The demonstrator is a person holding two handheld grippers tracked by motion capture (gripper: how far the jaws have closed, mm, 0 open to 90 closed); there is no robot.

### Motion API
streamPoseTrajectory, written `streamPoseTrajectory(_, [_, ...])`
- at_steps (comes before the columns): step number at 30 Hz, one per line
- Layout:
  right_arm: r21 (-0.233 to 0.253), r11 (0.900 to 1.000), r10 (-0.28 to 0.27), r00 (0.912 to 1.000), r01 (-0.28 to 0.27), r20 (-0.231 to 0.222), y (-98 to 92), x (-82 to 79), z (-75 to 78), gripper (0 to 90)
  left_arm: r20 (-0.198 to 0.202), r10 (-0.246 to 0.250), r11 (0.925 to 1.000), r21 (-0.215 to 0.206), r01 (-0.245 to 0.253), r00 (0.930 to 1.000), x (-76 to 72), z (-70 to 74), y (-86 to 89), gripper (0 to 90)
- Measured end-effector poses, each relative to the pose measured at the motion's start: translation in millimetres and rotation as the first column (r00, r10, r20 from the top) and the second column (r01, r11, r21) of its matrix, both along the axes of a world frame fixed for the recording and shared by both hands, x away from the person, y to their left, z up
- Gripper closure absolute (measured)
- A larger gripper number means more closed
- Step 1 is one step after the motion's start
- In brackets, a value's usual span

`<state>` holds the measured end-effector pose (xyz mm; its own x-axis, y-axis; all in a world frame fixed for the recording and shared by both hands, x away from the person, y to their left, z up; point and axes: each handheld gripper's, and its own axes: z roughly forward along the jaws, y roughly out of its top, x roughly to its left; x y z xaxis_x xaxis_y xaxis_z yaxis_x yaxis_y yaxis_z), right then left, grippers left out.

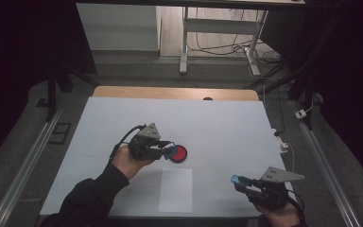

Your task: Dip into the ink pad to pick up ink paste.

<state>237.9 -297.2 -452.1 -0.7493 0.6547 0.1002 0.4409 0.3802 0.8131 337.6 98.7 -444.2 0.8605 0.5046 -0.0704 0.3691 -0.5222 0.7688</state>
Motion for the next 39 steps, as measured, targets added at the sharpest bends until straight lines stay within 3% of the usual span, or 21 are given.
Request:
streamPoseTrajectory(19, [-0.009,1.000,0.004,1.0000,-0.004,0.004,0.2,-1.3,0.0,68.1,-0.070,0.040,0.9988,0.032,-0.038,0.9967,35.7,-23.5,-20.7,70.3])
streamPoseTrajectory(39, [-0.032,0.999,0.011,0.9999,-0.011,0.007,2.1,-2.1,-0.1,68.1,-0.106,0.075,0.9946,0.080,-0.066,0.9915,50.0,-45.2,-28.5,70.2])
